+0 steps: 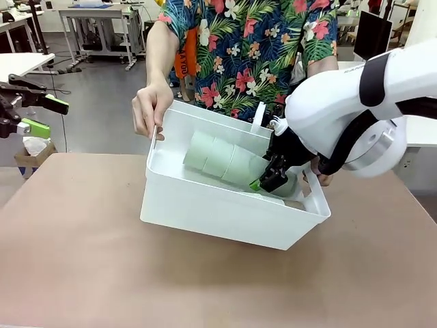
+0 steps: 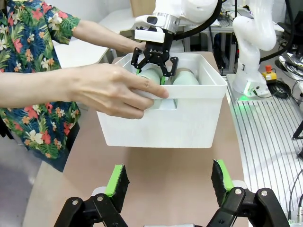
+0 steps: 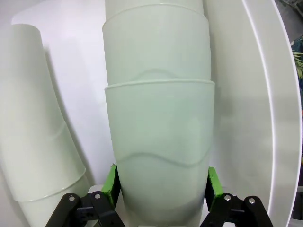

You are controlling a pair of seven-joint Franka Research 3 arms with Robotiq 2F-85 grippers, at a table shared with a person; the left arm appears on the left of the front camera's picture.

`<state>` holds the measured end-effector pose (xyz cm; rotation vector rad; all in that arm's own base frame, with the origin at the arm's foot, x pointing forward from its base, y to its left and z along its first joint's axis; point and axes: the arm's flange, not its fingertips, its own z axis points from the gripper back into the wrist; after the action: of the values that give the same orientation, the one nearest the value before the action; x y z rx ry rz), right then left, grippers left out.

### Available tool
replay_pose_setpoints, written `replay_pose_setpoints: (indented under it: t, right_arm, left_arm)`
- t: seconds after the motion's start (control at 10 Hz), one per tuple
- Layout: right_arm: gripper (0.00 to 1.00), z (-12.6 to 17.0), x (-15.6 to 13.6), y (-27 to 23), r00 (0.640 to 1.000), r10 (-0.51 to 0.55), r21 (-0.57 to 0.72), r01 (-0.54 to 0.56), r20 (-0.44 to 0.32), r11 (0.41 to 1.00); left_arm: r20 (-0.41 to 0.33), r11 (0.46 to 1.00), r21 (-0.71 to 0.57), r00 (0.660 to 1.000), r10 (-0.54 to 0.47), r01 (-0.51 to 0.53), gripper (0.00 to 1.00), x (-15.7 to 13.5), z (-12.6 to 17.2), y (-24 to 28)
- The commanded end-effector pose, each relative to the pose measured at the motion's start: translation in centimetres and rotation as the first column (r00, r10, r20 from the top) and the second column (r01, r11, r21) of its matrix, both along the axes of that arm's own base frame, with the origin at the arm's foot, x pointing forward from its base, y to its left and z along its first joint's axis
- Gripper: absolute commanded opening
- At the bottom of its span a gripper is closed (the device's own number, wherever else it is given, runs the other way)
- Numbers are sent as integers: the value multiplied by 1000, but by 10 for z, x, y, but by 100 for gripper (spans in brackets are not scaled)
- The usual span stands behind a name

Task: Stack the cups and store them in the basket.
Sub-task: Place the stack of Reusable plastic cups into the Pantry Basket.

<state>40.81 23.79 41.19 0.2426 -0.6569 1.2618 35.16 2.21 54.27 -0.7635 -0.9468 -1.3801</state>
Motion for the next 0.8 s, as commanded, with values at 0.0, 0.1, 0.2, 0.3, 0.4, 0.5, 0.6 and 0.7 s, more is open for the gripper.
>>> replay_pose_setpoints:
  t: [0.0, 0.1, 0.2, 0.3, 0.4, 0.5, 0.6, 0.7]
  right_arm:
    - [86, 11, -5, 3, 1000, -19, 15, 19, 12, 1000]
    - [100, 14, -7, 3, 1000, 6, 23, -6, 15, 1000]
    - [100, 17, -9, 2, 1000, 14, 40, -14, 8, 999]
    - [100, 16, -10, 1, 1000, 17, 49, -16, -5, 999]
    - [100, 18, -11, -2, 1000, 20, 58, -20, -6, 998]
    - [100, 22, -15, -6, 999, 29, 77, -27, -17, 997]
    - [100, 32, -20, -11, 999, 43, 111, -40, -25, 993]
    - [100, 48, -27, -25, 998, 57, 154, -51, -34, 987]
  left_arm:
    - [-6, 1000, -21, 1000, 3, -3, 92, -1, 4, -1]
    - [-6, 1000, -21, 1000, 3, -3, 92, -1, 4, -1]
    - [-6, 1000, -21, 1000, 3, -3, 92, -1, 4, -1]
    - [-6, 1000, -21, 1000, 3, -3, 92, -1, 4, -1]
    - [-6, 1000, -21, 1000, 3, -3, 92, -1, 4, -1]
    - [-6, 1000, -21, 1000, 3, -3, 92, -1, 4, -1]
    - [-6, 1000, -21, 1000, 3, -3, 92, -1, 4, -1]
    - [-6, 1000, -21, 1000, 3, -3, 92, -1, 4, -1]
